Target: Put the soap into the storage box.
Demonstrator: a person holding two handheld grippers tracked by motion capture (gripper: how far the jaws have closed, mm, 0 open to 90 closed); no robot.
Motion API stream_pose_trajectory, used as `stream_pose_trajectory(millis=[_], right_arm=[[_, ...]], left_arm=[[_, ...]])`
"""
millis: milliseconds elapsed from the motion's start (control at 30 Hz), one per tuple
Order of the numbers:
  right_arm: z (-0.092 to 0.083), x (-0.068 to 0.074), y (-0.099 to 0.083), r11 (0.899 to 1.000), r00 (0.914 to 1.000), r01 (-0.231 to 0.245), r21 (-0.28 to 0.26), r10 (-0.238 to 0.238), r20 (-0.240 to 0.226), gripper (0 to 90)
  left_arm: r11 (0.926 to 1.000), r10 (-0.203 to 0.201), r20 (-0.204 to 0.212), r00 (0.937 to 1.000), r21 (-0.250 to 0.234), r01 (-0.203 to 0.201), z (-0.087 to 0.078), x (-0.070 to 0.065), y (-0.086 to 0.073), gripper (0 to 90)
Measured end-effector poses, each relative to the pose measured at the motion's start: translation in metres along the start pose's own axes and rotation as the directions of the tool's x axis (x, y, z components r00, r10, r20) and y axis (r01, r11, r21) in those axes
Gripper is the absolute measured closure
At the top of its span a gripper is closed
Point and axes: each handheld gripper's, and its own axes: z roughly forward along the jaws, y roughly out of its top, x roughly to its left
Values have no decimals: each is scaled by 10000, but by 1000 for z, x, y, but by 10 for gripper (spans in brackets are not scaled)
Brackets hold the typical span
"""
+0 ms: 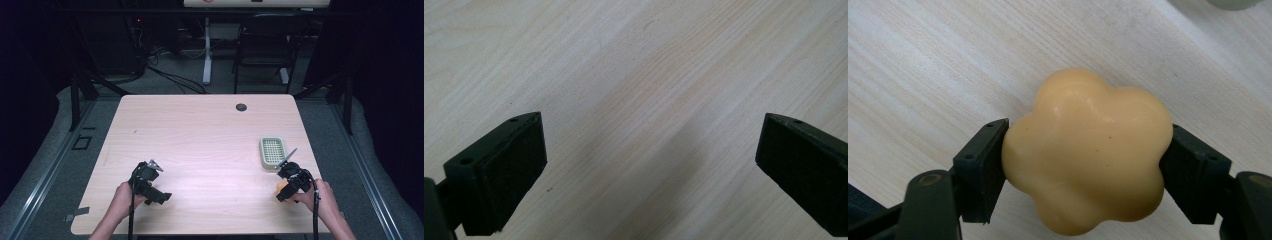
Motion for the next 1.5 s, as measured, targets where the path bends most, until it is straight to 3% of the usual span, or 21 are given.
stream_pose_trajectory(millis=[100,133,200,233,300,333,467,733,867,1067,1233,1267,1367,1500], right_arm=[[-3,-2,1,9998,9999,101,147,-101,23,265],[-3,-3,1,10000,10000,-67,-66,67,66,265],[-5,-6,2,10000,9999,-23,37,23,98,265],[-3,-5,1,9993,9996,-259,-285,261,72,264],[-6,-8,4,9999,9998,-126,-97,128,171,265],[-5,-7,4,9990,9995,-284,-340,288,113,265],[-11,-10,8,10000,9996,36,-36,-35,268,264],[-15,-7,10,9988,9996,-139,-459,150,240,264],[-19,-9,12,9999,9995,129,-103,-126,278,264],[-24,-9,17,9988,9998,-54,-481,64,194,264],[-29,-10,21,9993,9988,365,-15,-364,317,264],[-26,-8,21,9990,9997,55,-442,-45,230,264],[-29,-8,24,9995,9992,226,-221,-219,349,265],[-32,-9,27,9988,9993,162,-469,-145,350,264]], left_arm=[[10000,16,-8,10000,-2,-16,0,0,0,0],[10000,23,-12,10000,2,-23,0,0,0,0],[10000,16,-19,10000,6,-16,0,0,0,0],[10000,1,-12,10000,-6,-1,0,0,0,0],[10000,-12,-17,10000,5,12,0,0,0,0],[10000,-19,-17,10000,-5,19,0,0,0,0],[10000,-33,-37,10000,5,33,0,0,0,0],[10000,46,-20,10000,5,-46,-1,-1,0,0],[10000,54,38,10000,18,-54,-1,-1,0,0],[10000,43,-15,10000,-18,-43,-1,-1,0,0],[10000,37,-12,10000,-13,-37,-1,-1,0,0],[10000,21,-6,10000,-17,-21,-1,-1,0,0],[10000,19,39,10000,4,-19,-1,-1,0,0],[10000,30,49,10000,16,-30,-1,-1,0,0]])
